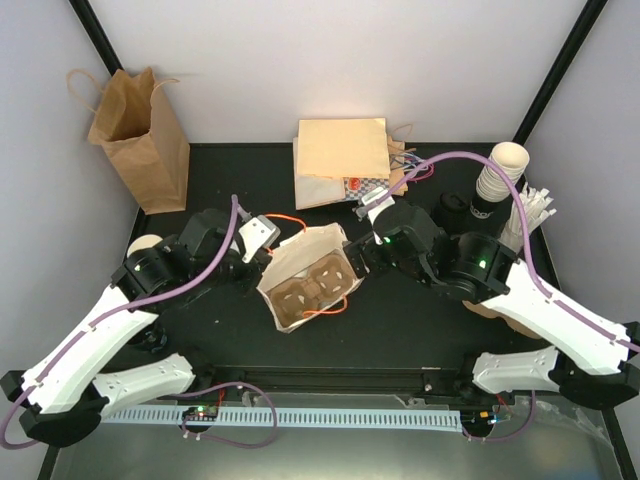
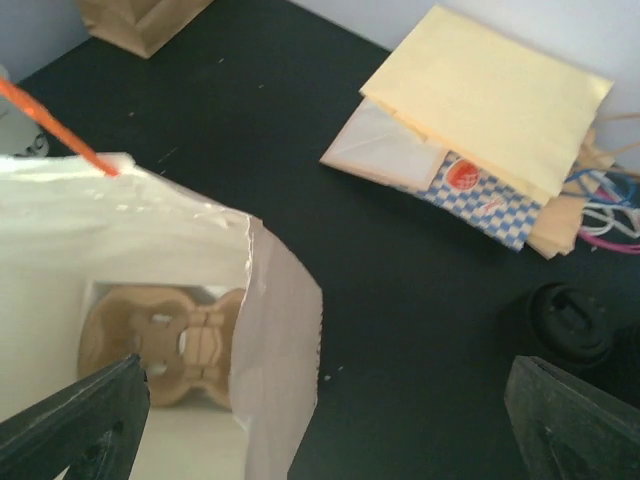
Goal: Pack the takeout coffee
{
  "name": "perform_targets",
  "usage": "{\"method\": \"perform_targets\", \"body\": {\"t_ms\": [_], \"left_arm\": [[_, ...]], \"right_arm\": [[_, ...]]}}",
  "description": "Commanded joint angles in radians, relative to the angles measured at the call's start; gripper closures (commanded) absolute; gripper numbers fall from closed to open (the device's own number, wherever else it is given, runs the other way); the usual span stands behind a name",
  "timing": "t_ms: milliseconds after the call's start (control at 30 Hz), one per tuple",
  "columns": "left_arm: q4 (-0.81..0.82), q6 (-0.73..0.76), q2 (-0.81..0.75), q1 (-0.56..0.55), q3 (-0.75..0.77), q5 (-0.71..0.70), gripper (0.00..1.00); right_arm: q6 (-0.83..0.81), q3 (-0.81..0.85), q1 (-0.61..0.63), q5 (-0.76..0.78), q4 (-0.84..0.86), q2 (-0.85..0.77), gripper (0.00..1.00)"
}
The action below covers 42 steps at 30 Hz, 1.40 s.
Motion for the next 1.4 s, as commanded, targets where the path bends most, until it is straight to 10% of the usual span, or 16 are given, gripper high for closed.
{"method": "perform_targets", "body": {"t_ms": [0, 333, 1367], "left_arm": [[0.061, 0.166, -0.018, -0.005, 0.044, -0.084, 0.98], [0.185, 0.397, -0.067, -0.008, -0.002, -0.133, 0.98], [0.325, 0.300, -0.181, -0.354, -0.274, -0.374, 0.99]], "right_arm": [[0.052, -0.046, -0.006, -0.129, -0.036, -0.052, 0.00], [0.111, -0.235, -0.006, -0.201, 0.062, -0.075, 0.00], [0.255, -0.604, 0.152, -0.171, 0.194, -0.225, 0.00]]}}
